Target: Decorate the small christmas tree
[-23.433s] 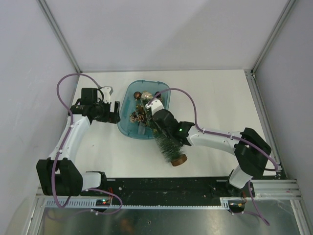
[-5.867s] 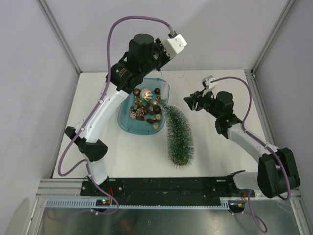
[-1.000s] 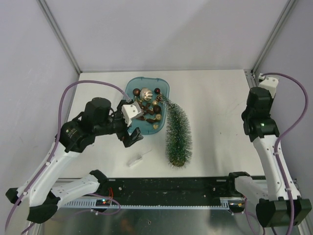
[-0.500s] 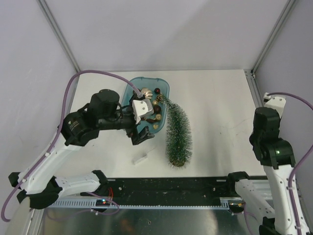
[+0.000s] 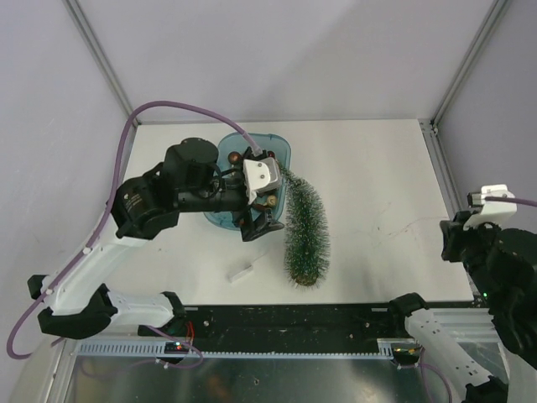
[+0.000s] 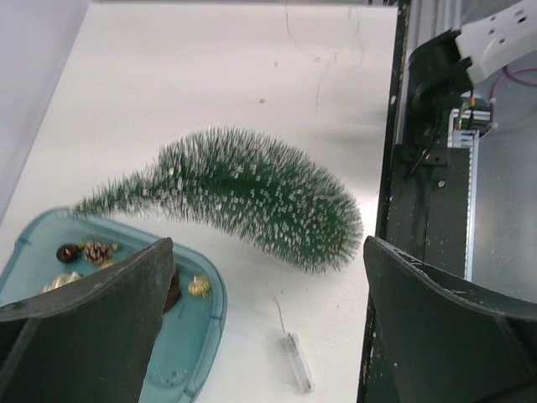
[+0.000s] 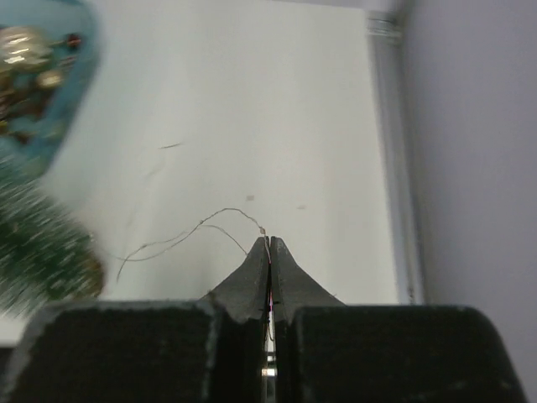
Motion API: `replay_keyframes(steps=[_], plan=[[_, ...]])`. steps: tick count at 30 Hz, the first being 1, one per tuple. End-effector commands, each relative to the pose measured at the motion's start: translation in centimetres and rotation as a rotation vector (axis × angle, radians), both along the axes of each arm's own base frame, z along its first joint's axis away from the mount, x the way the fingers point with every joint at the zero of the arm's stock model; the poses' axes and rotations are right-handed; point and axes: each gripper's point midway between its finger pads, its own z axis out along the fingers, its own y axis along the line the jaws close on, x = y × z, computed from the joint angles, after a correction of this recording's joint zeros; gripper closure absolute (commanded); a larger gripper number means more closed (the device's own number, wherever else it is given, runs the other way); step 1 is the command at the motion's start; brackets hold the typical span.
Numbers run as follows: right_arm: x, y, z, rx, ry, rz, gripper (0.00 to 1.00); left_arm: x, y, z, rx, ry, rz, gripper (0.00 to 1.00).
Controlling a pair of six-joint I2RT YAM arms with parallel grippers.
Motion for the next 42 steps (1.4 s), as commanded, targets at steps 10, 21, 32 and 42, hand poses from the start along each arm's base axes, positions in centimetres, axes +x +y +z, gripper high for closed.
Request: replay_keyframes(steps=[10, 21, 32, 42], plan=[[-7.7, 12.0, 1.0, 0.316, 0.184, 0.728, 1.00, -5.6, -6.5, 3.7, -0.008, -0.176, -0.209, 0.00], [-12.5, 14.5, -0.8, 0.561, 0.374, 0.824, 1.00, -10.4, -8.9, -1.1, 0.114, -0.198, -0.354, 0.00], [-15.6, 16.3, -2.2, 0.725, 0.488, 0.956, 1.00, -13.2, -8.9, -4.2, 0.183, -0.179, -0.434, 0.00], [-15.6, 17.0, -1.5, 0.776, 0.450, 0.958, 1.00, -14.9, -6.7, -11.1, 0.332, -0.057, -0.479, 0.00]])
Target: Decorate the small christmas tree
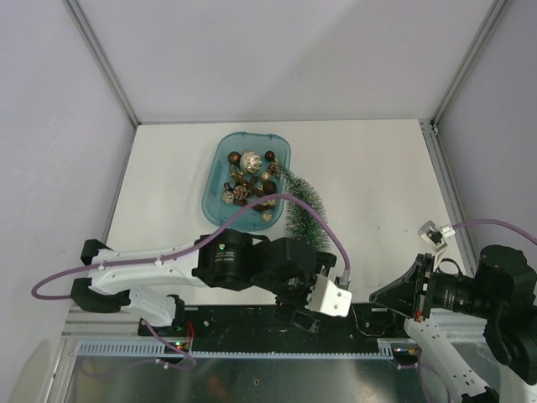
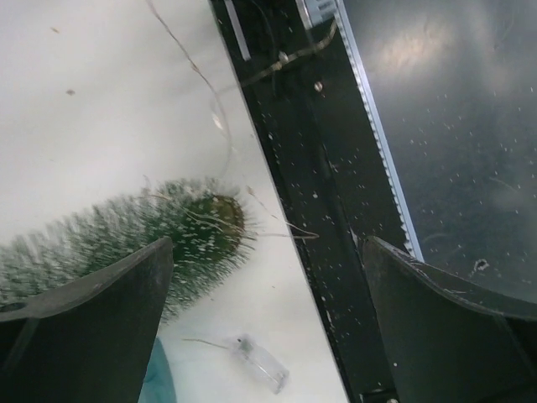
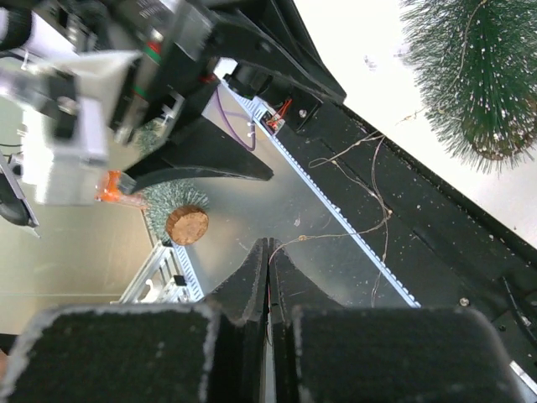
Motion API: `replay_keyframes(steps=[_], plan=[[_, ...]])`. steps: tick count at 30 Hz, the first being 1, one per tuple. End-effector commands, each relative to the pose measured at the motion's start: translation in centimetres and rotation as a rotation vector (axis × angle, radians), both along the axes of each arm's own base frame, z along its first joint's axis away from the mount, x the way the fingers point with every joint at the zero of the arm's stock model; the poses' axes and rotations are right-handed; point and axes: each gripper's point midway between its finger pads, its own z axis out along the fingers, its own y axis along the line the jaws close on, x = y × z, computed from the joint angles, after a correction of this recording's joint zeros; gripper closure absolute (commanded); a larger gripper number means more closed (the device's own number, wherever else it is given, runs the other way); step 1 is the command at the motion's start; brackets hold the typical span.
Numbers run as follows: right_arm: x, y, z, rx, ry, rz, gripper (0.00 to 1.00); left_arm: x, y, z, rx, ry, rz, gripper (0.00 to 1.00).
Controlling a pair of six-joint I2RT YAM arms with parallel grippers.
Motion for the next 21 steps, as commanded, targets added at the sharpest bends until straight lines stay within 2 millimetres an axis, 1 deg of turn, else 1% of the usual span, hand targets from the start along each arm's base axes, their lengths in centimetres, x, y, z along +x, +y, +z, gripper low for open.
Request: replay_keyframes(steps=[1, 3, 6, 10, 16, 21], plan=[[-1.1, 0.4, 0.8, 0.053, 0.013, 0.023, 1.00, -1.3, 1.6, -0.6, 0.008, 0.051, -0.011, 0.00], [-1.0, 0.6, 1.1, 0.067, 0.004, 0.024, 1.00, -1.5, 2.1, -1.4, 0.029, 0.061, -0.009, 0.00], [-1.0, 0.7, 1.5, 0.081, -0.004, 0.024, 1.00, -1.5, 2.3, -1.7, 0.034, 0.072, 0.002, 0.01], [-1.0, 0.8, 1.8, 0.092, -0.010, 0.023, 1.00, -1.4, 1.6, -1.3, 0.014, 0.077, 0.026, 0.00], [-1.0, 0.9, 2.1, 0.108, -0.021, 0.015, 1.00, -0.2, 0.4, -1.6, -0.010, 0.064, 0.116, 0.00], [-1.0, 1.0, 2.6, 0.123, -0.032, 0.014, 1.00, -0.7, -0.1, -2.2, 0.006, 0.101, 0.124, 0.00]])
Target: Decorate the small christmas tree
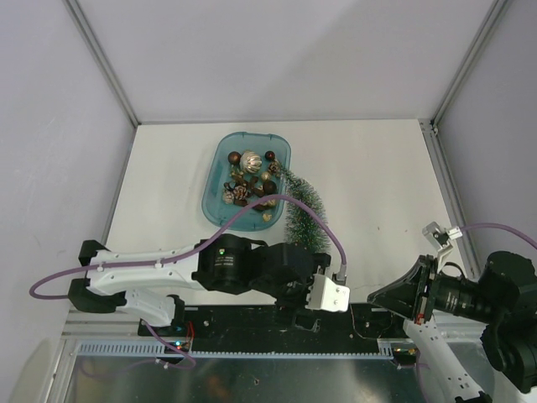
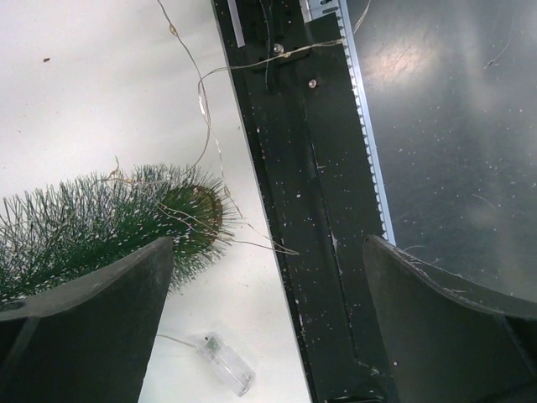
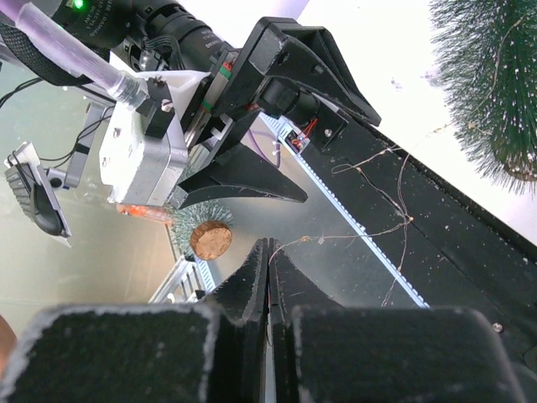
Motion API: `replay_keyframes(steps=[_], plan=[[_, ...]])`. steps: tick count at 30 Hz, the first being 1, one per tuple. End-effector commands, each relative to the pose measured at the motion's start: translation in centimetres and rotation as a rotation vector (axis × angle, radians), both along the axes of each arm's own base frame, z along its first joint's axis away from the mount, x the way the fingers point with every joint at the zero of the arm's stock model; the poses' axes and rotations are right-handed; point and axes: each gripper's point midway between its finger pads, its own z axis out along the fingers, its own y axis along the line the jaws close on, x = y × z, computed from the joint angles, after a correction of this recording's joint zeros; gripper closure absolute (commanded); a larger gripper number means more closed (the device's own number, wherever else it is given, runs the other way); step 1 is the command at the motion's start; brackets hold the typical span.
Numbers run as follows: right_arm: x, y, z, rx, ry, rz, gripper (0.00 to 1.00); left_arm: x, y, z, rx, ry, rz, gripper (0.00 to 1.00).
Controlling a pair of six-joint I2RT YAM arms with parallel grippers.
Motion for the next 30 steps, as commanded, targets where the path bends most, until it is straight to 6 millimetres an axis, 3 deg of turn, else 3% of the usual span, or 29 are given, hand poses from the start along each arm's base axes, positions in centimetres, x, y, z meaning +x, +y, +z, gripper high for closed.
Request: replay_keyframes(steps=[1, 8, 12, 16, 18, 24, 30], plan=[[-0.4, 0.3, 1.2, 0.041, -0.041, 0.019, 1.00, -0.5, -0.9, 0.1, -0.024, 0.042, 0.032, 0.01], [-0.5, 0.4, 1.7, 0.060, -0.055, 0.014, 1.00, -0.8, -1.4, -0.7, -0.001, 0.037, 0.010, 0.09], [-0.6, 0.4, 1.7, 0.064, -0.058, 0.013, 1.00, -0.1, -1.0, -1.1, 0.006, -0.013, 0.012, 0.38], [-0.3, 0.3, 1.0, 0.043, -0.047, -0.003, 1.00, 1.7, 0.3, -1.3, 0.010, -0.120, 0.034, 0.84], [0.0, 0.2, 0.3, 0.028, -0.032, -0.015, 1.00, 2.7, 1.1, -1.1, 0.009, -0.176, 0.047, 0.96], [1.5, -0.2, -2.4, -0.029, 0.027, -0.066, 1.00, 2.1, 5.5, -0.6, 0.060, -0.209, -0.072, 1.00], [2.6, -0.7, -5.3, -0.100, 0.103, -0.114, 1.00, 1.6, 10.7, -2.2, 0.185, -0.226, -0.199, 1.00]])
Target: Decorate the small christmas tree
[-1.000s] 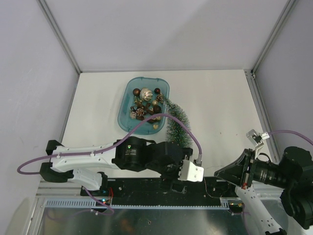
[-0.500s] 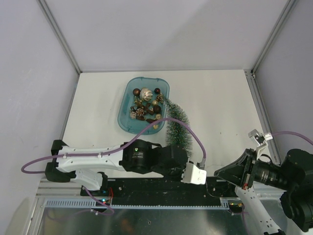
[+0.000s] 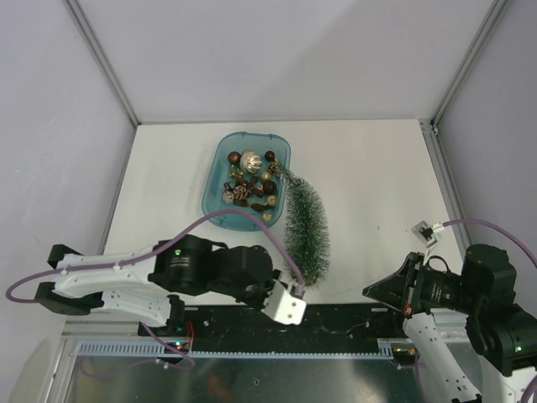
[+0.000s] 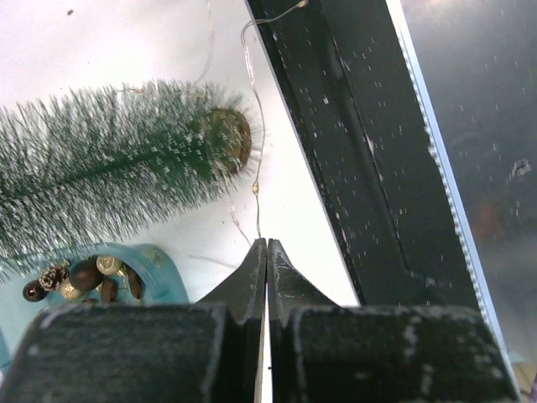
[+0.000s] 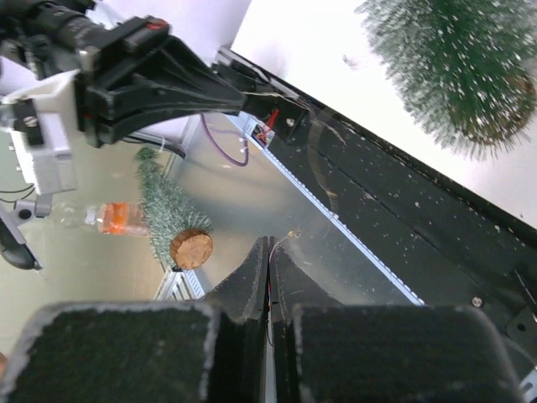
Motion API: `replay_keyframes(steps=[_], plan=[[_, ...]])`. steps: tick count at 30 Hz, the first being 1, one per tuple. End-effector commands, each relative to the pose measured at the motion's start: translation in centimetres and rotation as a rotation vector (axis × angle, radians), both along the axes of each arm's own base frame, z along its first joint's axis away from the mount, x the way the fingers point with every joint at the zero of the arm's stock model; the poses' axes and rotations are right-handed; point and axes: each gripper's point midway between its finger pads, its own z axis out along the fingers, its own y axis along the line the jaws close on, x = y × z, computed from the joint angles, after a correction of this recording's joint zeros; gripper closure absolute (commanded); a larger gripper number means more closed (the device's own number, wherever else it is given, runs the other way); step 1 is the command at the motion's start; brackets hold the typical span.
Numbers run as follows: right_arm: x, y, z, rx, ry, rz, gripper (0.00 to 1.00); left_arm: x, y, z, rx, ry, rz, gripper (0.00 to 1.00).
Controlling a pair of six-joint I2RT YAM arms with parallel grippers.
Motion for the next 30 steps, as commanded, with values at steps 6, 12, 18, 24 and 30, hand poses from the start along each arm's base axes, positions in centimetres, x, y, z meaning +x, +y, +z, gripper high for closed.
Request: replay_keyframes(steps=[6, 12, 18, 24, 30], plan=[[1.0, -0.9, -4.4, -0.099, 0.087, -0.064, 1.00, 1.8, 8.4, -2.5, 0.187, -0.147, -0.066, 1.00], [1.8, -1.5, -5.7, -0.153, 0.105, -0.094, 1.00, 2.6, 11.4, -2.7, 0.235, -0.178, -0.031, 1.00], [2.3, -3.0, -7.6, -0.262, 0.136, -0.167, 1.00, 3.0, 12.7, -3.0, 0.276, -0.198, -0.012, 1.00], [2.3, -4.0, -8.5, -0.314, 0.144, -0.215, 1.00, 3.6, 13.2, -3.9, 0.313, -0.235, -0.011, 1.00], [1.5, -3.3, -8.5, -0.278, 0.146, -0.154, 1.00, 6.0, 15.0, -4.8, 0.333, -0.363, 0.056, 1.00]])
